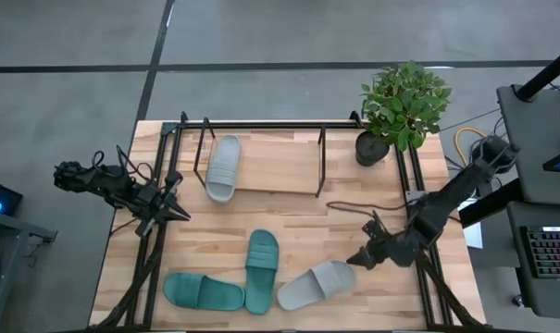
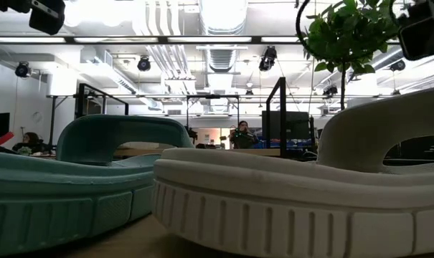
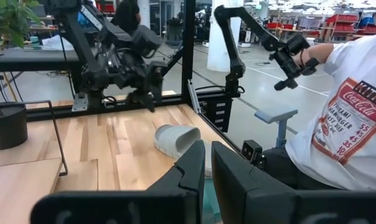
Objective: Pick and place slides into the shelf
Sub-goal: Put the left grey slide on the shelf
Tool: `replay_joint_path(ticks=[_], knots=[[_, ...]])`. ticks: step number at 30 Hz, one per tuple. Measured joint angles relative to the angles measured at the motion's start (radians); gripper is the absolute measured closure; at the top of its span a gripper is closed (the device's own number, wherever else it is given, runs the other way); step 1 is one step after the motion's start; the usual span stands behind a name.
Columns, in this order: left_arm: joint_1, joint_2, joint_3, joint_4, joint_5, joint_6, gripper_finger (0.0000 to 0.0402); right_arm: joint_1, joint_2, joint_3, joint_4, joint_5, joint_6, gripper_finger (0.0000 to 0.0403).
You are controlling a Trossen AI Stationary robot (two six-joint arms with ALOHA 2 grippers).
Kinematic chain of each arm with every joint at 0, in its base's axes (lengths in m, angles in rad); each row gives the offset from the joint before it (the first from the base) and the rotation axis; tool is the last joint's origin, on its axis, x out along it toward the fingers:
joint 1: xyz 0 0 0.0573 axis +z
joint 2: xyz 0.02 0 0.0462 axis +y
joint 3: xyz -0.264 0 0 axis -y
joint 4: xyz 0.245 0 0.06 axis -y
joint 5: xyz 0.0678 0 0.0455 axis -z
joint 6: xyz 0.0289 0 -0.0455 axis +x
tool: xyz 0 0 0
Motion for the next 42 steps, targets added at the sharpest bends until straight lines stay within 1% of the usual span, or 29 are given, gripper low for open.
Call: replay_joint_path(ticks=[2, 6, 13, 18, 23, 33, 37, 42], knots=[[0.000, -0.002, 0.000, -0.002, 0.000, 0.000, 0.0386, 0.013, 0.062, 0.025, 0.044, 0.001, 0.001, 0.0218], [0.000, 0.001, 0.000, -0.002, 0.000, -0.002, 0.0386, 0.020, 0.171, 0.073, 0.049, -0.001, -0.001, 0.0218], [0.000, 0.000, 0.000, -0.001, 0.000, -0.003, 0.0386, 0.020, 0.301, 0.125, 0.054, -0.019, 0.016, 0.0218], [0.000, 0.002, 0.000, 0.000, 0.000, -0.001, 0.0386, 0.020, 0.344, 0.138, 0.055, -0.018, 0.029, 0.0218], [0.000, 0.003, 0.000, -0.001, -0.001, 0.000, 0.0386, 0.019, 0.384, 0.142, 0.146, -0.017, 0.045, 0.0218], [0.000, 0.009, 0.000, -0.004, 0.000, 0.000, 0.0386, 0.019, 0.444, 0.142, 0.233, -0.018, 0.043, 0.0218], [0.000, 0.011, 0.000, -0.004, -0.001, 0.000, 0.0386, 0.019, 0.448, 0.142, 0.274, -0.018, -0.006, 0.0218], [0.000, 0.017, 0.000, -0.004, -0.001, 0.000, 0.0386, 0.019, 0.447, 0.142, 0.284, -0.018, -0.041, 0.0218]])
